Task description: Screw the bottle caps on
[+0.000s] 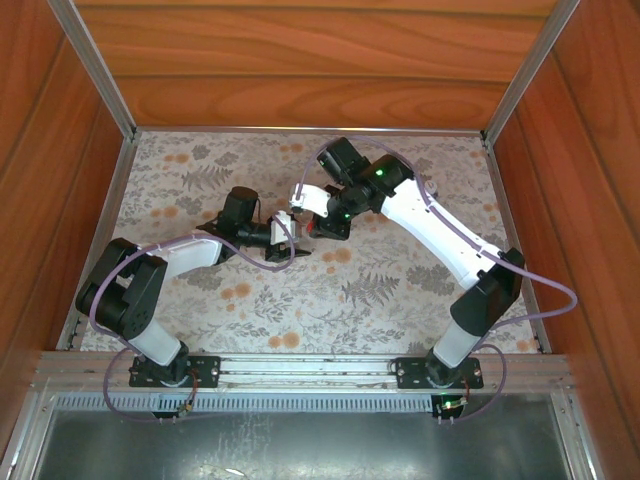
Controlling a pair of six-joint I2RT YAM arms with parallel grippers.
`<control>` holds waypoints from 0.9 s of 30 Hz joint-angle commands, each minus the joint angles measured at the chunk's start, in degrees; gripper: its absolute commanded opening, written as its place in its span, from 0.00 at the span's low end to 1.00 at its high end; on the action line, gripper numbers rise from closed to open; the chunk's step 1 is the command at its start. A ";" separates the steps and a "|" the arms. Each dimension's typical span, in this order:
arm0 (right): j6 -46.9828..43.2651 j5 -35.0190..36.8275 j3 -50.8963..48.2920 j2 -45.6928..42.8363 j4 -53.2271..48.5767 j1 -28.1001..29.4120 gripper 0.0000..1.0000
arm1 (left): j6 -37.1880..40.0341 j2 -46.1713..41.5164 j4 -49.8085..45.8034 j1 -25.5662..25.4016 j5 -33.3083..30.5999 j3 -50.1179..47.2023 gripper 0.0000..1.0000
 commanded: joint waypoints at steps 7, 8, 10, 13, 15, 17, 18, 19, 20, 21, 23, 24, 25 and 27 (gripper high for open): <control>-0.91 -1.73 -0.40 -0.13 -0.41 -0.21 0.36 | 0.39 -0.06 -1.05 -0.34 0.08 -0.43 0.59; -0.75 -1.98 -0.43 -0.27 -0.35 -0.15 0.36 | 0.46 0.03 -1.04 -0.37 0.04 -0.39 0.59; -0.14 -2.50 -0.32 -0.30 -0.52 -0.21 0.34 | 0.40 0.03 -1.05 -0.37 0.02 -0.30 0.59; 1.91 -3.21 0.54 0.21 -1.47 -0.19 0.29 | 0.33 -0.06 -1.01 -0.40 -0.32 -0.21 0.59; 3.80 -3.87 1.44 0.87 -2.61 -0.20 0.28 | 0.35 -0.14 -1.07 -0.40 -1.20 -0.14 0.59; 8.55 -4.03 2.25 1.37 -3.39 -0.21 0.23 | 0.24 0.16 -1.01 -0.40 -1.97 0.17 0.59; 11.59 -3.94 2.53 1.47 -3.53 -0.21 0.22 | -0.07 0.33 -1.05 -0.24 -2.32 0.35 0.59; 15.47 -3.67 2.73 1.47 -3.45 -0.13 0.19 | -0.42 0.47 -1.01 -0.26 -2.67 0.66 0.59; 20.62 -3.27 3.05 1.60 -3.60 -0.13 0.17 | -0.56 0.64 -1.03 -0.21 -3.07 0.90 0.59; 24.70 -2.97 3.49 1.85 -3.90 -0.02 0.15 | -0.66 0.71 -1.03 -0.15 -3.60 1.18 0.59; 36.86 -0.72 5.21 2.92 -4.79 0.10 0.12 | -0.61 1.07 -1.01 -0.14 -4.62 1.63 0.59; 41.79 -0.37 5.93 3.49 -5.54 0.20 0.12 | -0.59 1.27 -1.01 -0.06 -4.81 1.93 0.59; 46.71 -0.52 6.50 4.15 -6.41 0.50 0.11 | -0.57 1.54 -1.01 -0.12 -5.09 2.13 0.59; 56.77 -0.25 7.60 5.25 -8.46 1.32 0.06 | -0.56 1.95 -1.07 -0.14 -5.14 2.57 0.59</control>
